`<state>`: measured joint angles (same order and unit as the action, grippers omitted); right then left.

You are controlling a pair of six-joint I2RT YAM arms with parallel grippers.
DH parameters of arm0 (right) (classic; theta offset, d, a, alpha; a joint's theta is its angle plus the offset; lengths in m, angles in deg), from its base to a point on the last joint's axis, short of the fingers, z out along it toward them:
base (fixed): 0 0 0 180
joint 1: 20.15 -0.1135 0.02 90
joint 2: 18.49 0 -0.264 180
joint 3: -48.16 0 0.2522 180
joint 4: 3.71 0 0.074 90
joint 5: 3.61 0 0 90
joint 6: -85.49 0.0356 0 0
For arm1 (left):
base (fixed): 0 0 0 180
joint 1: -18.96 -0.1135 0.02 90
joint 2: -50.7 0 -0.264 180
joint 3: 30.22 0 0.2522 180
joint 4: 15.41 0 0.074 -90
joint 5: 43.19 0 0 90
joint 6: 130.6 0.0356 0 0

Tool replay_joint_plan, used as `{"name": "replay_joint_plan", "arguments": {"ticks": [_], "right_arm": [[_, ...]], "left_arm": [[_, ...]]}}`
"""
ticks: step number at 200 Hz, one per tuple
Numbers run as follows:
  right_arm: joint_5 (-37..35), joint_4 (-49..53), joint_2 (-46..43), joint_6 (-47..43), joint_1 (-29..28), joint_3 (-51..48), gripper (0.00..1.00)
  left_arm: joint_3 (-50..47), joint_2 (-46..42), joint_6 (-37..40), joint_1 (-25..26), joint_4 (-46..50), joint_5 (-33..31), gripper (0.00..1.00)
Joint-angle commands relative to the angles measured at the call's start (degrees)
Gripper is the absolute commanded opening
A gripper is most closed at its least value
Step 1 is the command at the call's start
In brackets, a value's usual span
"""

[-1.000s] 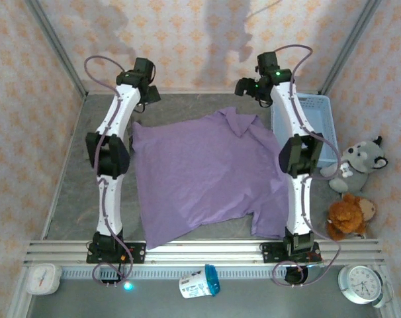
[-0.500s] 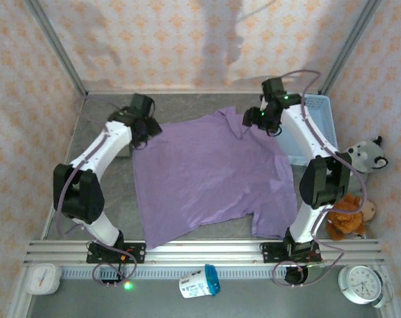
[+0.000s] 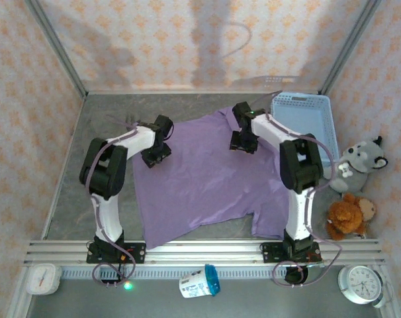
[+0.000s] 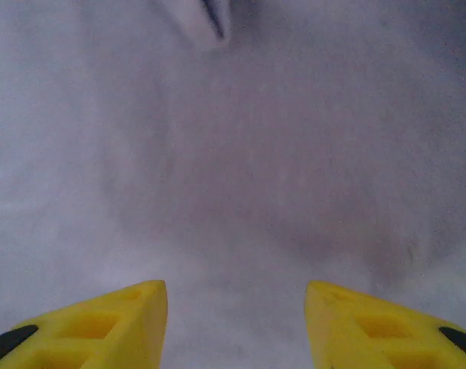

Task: Fold and stack the mixed laundry pile

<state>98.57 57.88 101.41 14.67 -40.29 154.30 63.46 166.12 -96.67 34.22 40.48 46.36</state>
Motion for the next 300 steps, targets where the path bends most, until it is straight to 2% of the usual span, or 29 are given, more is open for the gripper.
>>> {"name": "replay_joint_plan", "arguments": {"ticks": [1,35,64,73,84,104,132,153,182,215,268,284,300], "right_arm": [[-3.79,-0.07,4.83,4.27,0.77,6.51,0.5],[-0.42,1.06,14.4,6.13,2.71,18.25,0.52],[5.32,2.7,23.23,5.16,3.88,33.58,0.6],[7.03,4.5,25.5,4.83,4.24,39.29,0.63],[8.2,6.76,27.27,4.52,4.74,45.66,0.67],[8.62,7.97,25.51,3.39,5.25,48.73,0.71],[6.67,7.8,17.5,0.72,5.44,40.71,0.73],[5.79,6.48,11.38,-0.17,5.38,30.52,0.72],[3.54,3.32,5.55,-0.9,5.4,18.64,0.71],[3.67,2.75,6.03,-0.75,5.4,14.73,0.7],[-4.03,2.76,11.61,0.72,7.09,16.08,0.75],[-4.09,1.78,13.52,-0.11,8.85,17.11,0.77],[-0.97,-0.97,14.4,-1.7,10.89,17.36,0.79]], "left_arm": [[6.67,6.7,1.23,-3.52,3.39,-4.47,0.56],[23.0,16.51,5.97,-7.84,8.77,-3.6,0.56],[42.66,26.86,11.96,-10.16,15.1,-0.33,0.57],[49.65,30.25,13.78,-10.75,18.22,1.13,0.6],[57.29,33.42,15.67,-11.09,21.36,3.67,0.68],[63.91,33.9,18.46,-11.15,23.49,8.02,0.85],[57.9,25.08,21.57,-10.65,20.78,13.2,0.98],[46.87,15.86,22.85,-9.78,17.79,13.11,0.99],[25.72,4.22,19.56,-8.46,9.1,13.27,0.99],[11.4,1.11,15.04,-6.74,2.93,13.77,0.99],[11.55,8.43,14.64,-4.83,2.18,7.26,0.99],[14.43,11.94,14.77,-4.88,2.92,6.95,0.99],[17.24,14.53,15.14,-4.83,3.45,6.94,0.99]]}}
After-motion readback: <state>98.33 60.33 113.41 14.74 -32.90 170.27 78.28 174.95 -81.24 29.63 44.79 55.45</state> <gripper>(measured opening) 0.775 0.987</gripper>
